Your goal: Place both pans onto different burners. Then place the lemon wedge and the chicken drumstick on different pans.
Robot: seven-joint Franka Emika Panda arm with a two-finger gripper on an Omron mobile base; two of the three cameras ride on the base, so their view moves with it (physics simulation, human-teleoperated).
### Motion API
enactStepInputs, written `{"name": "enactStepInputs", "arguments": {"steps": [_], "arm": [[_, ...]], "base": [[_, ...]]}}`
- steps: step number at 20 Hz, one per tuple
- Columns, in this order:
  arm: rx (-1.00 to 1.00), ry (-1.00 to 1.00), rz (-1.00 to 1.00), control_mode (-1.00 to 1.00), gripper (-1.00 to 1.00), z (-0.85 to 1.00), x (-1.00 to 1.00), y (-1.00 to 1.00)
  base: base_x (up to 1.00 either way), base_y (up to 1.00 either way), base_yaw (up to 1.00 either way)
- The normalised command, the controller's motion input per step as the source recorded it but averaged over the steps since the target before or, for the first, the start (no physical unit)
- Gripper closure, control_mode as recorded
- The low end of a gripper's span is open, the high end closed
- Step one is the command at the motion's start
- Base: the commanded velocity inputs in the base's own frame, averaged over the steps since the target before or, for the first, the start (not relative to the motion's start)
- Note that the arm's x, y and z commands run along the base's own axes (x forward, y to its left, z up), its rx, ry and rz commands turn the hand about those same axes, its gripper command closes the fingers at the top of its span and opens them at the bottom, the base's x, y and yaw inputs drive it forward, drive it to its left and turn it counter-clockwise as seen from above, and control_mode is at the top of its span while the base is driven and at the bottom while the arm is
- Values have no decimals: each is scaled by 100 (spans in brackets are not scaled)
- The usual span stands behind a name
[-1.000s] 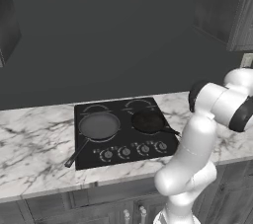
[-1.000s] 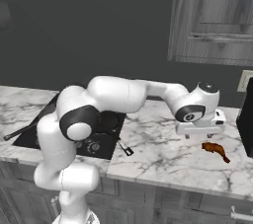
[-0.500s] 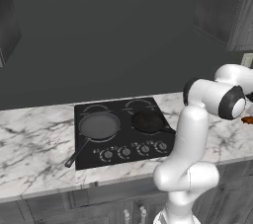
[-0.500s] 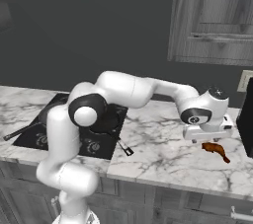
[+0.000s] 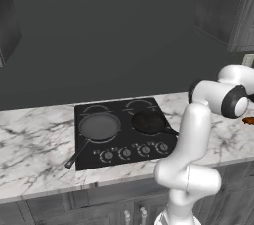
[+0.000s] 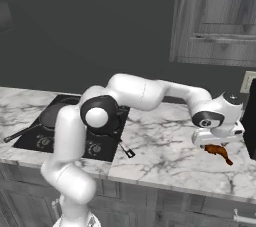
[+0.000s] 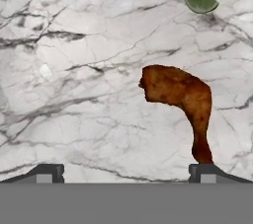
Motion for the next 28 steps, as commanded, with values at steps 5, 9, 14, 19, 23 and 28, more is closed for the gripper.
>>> {"name": "enactStepInputs", "arguments": {"steps": [5,9,14,19,23,28], "arm": [[0,2,8,-100,-100,-24,8,0],[0,0,8,-100,-100,-24,11,0],[0,0,7,-100,-100,-21,10,0],[-3,0,6,-100,-100,-19,14,0],[-3,0,5,-100,-100,-12,12,0],[-3,0,3,-100,-100,-12,12,-4]], "base": [[0,0,0],[0,0,0],[0,0,0],[0,0,0],[0,0,0],[0,0,0]]}}
